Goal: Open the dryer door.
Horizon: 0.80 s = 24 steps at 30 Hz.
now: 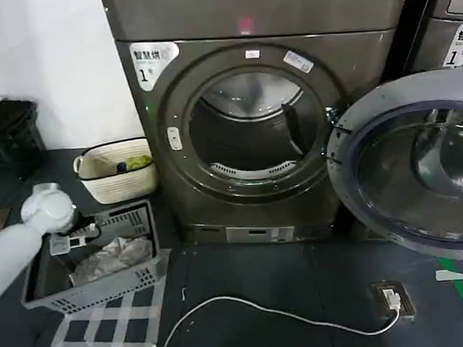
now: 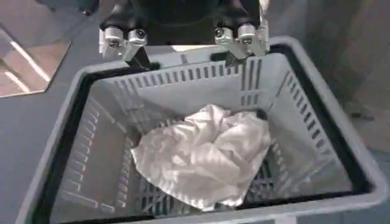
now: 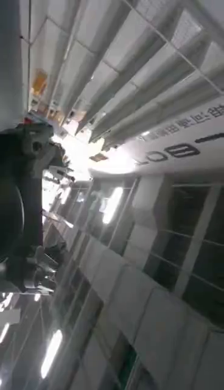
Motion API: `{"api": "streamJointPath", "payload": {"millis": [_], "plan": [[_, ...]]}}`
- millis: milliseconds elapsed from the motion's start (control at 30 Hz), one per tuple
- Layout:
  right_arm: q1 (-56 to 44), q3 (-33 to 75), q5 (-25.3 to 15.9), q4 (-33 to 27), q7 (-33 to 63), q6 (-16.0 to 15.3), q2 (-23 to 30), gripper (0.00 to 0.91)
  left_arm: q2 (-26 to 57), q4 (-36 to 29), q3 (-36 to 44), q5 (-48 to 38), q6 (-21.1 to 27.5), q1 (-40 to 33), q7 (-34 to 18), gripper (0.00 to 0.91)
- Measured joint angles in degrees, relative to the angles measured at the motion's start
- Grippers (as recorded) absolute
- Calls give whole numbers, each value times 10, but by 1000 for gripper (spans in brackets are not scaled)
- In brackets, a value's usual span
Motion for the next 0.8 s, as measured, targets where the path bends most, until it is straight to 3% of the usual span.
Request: {"api": "streamJointPath", "payload": {"millis": [800], "plan": [[1, 2, -14, -14, -7, 11, -1, 907, 5, 63, 3, -2, 1, 8, 7, 907]]}}
